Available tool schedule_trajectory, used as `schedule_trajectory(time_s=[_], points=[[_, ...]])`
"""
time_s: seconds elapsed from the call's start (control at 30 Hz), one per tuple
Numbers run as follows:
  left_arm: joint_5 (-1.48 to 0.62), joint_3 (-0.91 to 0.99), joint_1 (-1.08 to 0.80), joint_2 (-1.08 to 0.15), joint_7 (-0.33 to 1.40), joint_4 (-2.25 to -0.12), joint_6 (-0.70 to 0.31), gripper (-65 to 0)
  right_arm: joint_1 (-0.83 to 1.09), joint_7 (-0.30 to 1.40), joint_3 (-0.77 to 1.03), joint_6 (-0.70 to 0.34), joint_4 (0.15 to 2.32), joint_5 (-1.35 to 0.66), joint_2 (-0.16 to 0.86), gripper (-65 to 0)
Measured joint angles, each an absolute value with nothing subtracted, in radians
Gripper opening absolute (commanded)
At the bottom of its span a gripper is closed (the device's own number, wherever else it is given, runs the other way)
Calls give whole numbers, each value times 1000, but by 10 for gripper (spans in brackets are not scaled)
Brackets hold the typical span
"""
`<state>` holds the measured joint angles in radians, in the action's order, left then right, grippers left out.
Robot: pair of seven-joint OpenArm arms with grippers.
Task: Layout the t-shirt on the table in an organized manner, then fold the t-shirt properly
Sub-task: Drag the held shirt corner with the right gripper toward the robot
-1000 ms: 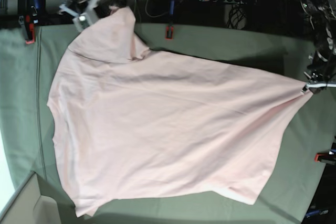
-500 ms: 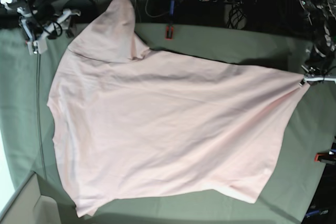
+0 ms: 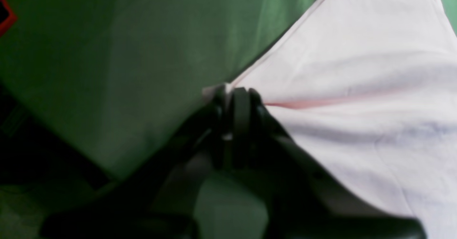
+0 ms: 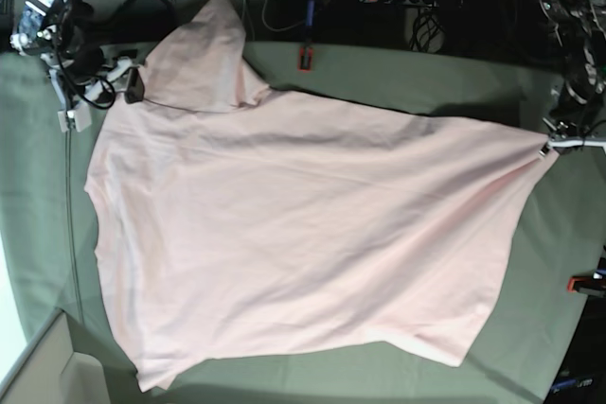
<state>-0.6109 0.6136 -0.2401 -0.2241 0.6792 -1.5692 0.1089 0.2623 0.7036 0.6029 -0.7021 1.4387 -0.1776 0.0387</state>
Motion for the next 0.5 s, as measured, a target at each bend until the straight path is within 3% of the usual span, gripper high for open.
schedule_trajectory(time_s=[0.1,0.2,0.3,0.43,0.5], points=[[-611,614,-241,-224,680,-1569,109,-649,270,688,604,-698,1457,-159,5,-272],[-611,614,-240,-224,679,-1569,109,-649,276,701,601,-691,1479,-152,-23,-322],[-611,614,-240,-224,679,-1569,109,-649,278,702,598,-691,1483,-154,-38,-441],[-611,614,-240,-224,680,-1569,109,-649,287,709,602,-691,1480,-157,-42,-650],[-611,614,-240,-224,679,-1569,109,-649,296,702,605,-692,1480,-165,-42,-650]])
